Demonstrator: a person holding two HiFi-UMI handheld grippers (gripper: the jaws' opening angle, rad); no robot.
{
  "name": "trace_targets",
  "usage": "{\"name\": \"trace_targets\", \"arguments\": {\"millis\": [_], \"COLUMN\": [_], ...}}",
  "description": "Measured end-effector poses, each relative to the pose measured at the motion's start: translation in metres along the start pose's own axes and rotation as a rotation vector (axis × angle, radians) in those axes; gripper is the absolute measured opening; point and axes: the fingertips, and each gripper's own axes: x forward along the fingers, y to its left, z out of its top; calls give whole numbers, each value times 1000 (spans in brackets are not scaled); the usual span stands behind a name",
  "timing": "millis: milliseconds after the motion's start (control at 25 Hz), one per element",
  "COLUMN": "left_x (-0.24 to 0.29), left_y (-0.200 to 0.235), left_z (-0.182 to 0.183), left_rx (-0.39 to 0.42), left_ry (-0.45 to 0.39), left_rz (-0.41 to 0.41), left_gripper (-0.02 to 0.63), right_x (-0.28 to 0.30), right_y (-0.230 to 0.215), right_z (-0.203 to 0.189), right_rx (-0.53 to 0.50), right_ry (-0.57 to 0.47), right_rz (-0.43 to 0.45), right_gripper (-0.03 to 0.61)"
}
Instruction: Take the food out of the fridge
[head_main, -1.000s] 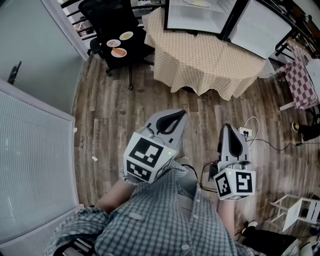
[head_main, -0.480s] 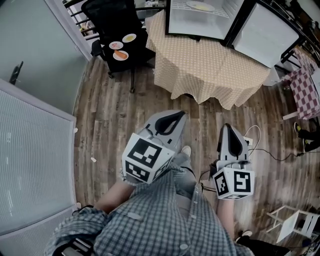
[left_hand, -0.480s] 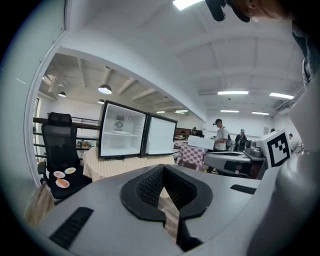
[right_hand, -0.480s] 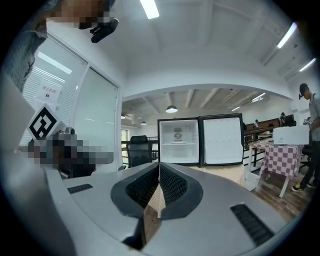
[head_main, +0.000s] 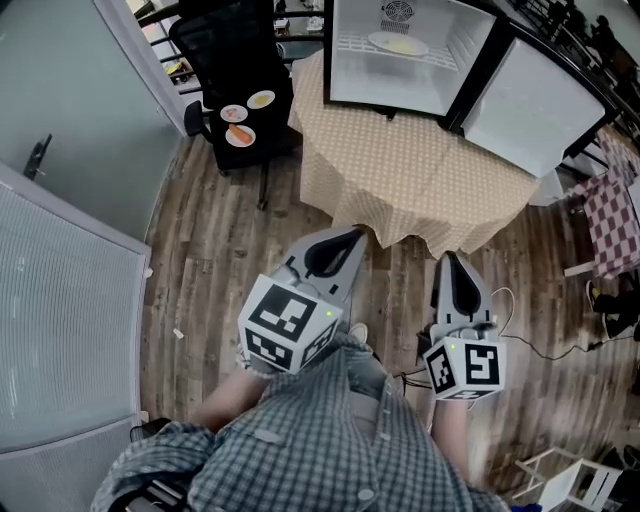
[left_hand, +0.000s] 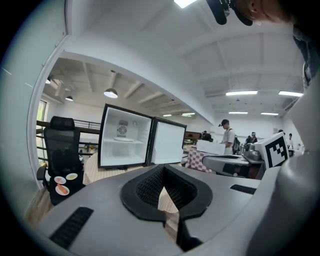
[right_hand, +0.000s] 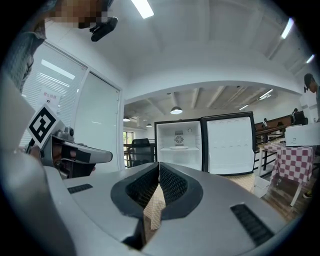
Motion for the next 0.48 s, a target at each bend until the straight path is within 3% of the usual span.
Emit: {"name": "trace_targets", "arguments": {"millis": [480], "left_x": [79], "left_y": [12], "left_z": [29], "left_rx": [-27], "left_ry": [-51], "left_rz": [106], "left_gripper": [6], "right_x": [68], "right_y": [-70], "right_z": [14], "right_rx": [-38], "right_ry": [-24], "right_rz": [114], "right_gripper": [11]}}
